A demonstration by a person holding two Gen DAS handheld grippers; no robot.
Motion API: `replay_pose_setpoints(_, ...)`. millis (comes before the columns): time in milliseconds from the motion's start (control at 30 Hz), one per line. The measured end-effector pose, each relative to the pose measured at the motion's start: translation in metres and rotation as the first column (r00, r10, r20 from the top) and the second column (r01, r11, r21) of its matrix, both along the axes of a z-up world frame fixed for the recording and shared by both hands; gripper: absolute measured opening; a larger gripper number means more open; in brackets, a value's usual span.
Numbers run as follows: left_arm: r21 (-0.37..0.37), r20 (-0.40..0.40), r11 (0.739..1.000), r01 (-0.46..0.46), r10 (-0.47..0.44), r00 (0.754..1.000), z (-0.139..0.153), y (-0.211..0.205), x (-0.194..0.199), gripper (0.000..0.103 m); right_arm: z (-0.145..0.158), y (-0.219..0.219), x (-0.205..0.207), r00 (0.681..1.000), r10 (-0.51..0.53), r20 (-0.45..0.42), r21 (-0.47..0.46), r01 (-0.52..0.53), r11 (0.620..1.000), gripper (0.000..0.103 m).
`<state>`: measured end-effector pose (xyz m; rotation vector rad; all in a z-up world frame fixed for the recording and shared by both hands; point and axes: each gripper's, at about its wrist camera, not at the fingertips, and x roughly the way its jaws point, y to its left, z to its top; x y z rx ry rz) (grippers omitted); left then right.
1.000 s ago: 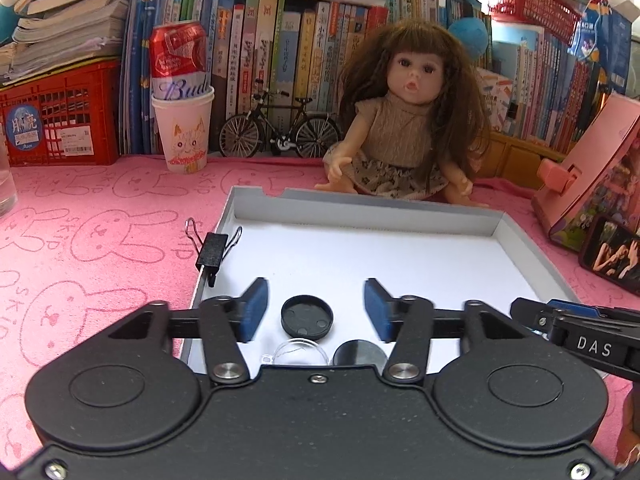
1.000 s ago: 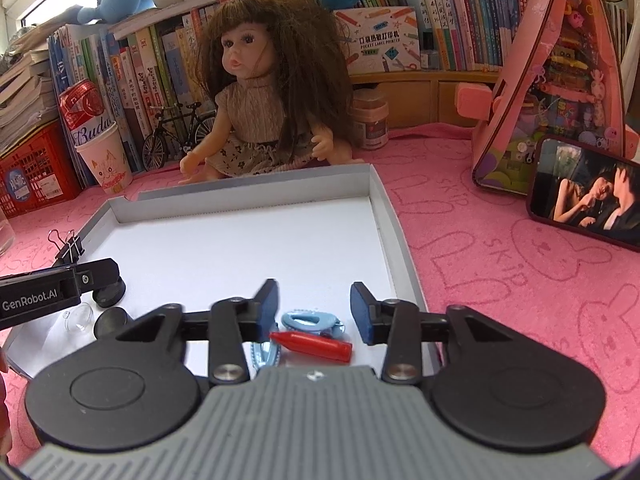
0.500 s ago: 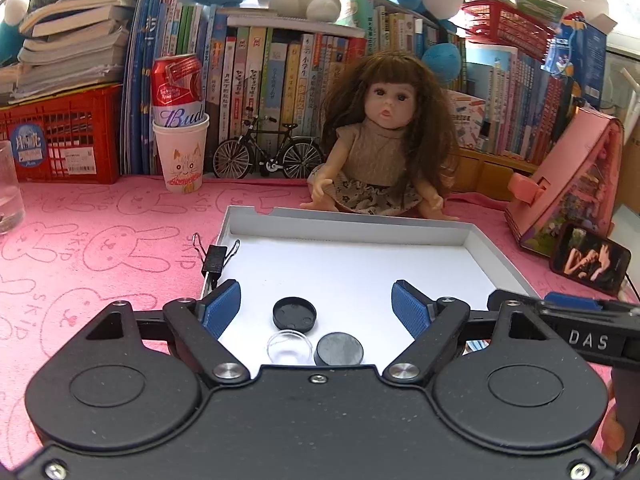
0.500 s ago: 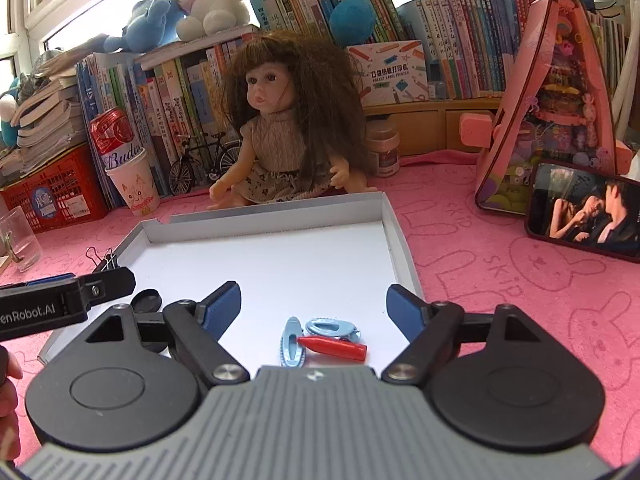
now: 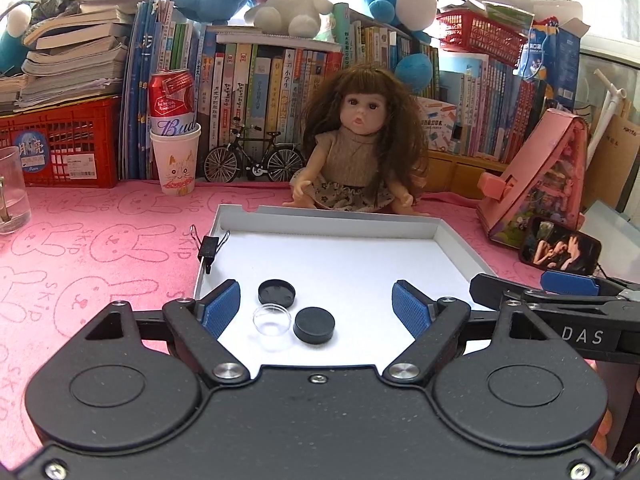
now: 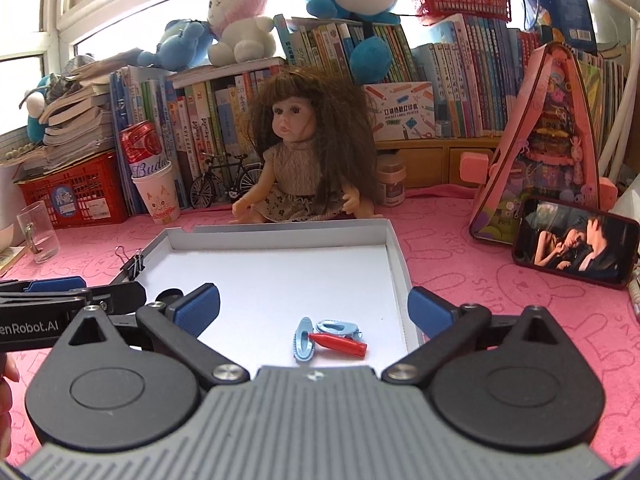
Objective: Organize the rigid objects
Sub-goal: 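Move both tools back from the box toward the remaining objects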
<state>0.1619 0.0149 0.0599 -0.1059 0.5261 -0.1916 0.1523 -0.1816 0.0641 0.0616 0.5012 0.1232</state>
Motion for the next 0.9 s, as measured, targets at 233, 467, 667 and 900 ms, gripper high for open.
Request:
replay_pose_setpoints(233,-0.013,0.007,1.0,0.011,-0.011,1.0,0.002,0.004,-0.024,0.082,-0.001,-0.001,-0.021,1.0,0.025,0.007,-0.01,-0.025,1.0,0.103)
replay_pose_setpoints(467,-0.007,0.011,0.999,0.034,-0.034,0.999,0.0,0.004,-0.049,0.082,-0.001,-0.003,-0.04,0.999,0.04,0.011,-0.022,-0.04,0.999,0.103)
replay_pose_setpoints(667,0.02,0.024,0.998,0.057,-0.058,0.998,-0.004,0.001,-0.071,0.082,-0.004,-0.004,-0.056,0.998,0.054,0.015,-0.018,-0.054,0.998,0.103)
replay_pose_setpoints(900,0.057,0.023,0.994,0.093,-0.094,0.995,-0.011,-0.004,-0.091,0.082,-0.011,-0.002,-0.072,0.998,0.065,0.009,-0.048,-0.065,0.997,0.103)
